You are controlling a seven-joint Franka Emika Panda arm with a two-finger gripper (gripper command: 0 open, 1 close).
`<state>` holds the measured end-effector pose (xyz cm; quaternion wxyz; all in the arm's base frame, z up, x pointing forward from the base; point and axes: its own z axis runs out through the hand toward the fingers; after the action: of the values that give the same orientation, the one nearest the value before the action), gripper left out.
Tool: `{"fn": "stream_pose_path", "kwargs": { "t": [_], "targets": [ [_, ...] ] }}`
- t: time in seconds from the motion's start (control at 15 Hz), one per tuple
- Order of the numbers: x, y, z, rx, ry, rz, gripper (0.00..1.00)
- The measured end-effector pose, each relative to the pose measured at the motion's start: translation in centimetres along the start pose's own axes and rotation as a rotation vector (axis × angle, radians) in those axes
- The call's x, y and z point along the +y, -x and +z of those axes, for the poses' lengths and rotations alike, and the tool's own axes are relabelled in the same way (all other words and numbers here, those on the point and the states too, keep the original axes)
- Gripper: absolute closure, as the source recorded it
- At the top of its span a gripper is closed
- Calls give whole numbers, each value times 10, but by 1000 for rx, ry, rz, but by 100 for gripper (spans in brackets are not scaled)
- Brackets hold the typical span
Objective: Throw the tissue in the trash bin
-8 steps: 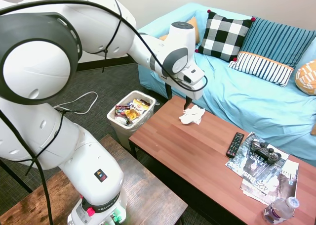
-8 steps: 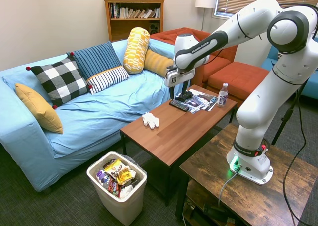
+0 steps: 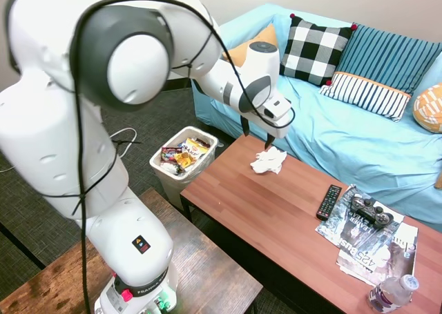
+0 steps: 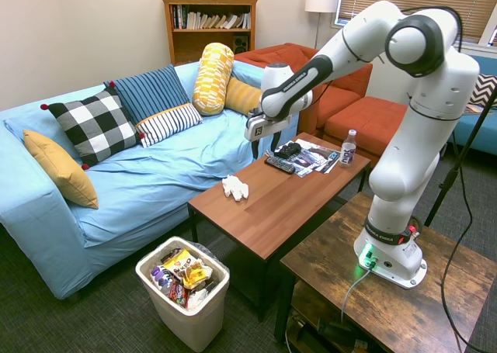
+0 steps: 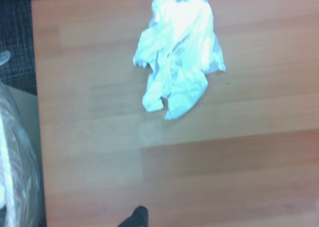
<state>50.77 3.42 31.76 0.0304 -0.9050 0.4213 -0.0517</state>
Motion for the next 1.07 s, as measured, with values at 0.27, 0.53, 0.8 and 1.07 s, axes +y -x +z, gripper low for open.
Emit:
{"fn": "stream_pose_path", "kwargs": {
  "t": [0.27, 0.53, 0.8, 1.07],
  "targets": [
    [-59, -25, 72, 3, 76, 65, 0],
    [-93, -51, 165, -22, 163, 115, 0],
    [-126, -68, 214, -36, 186, 132, 100],
    [-130, -84, 228, -44, 205, 161, 100]
  ]
}}
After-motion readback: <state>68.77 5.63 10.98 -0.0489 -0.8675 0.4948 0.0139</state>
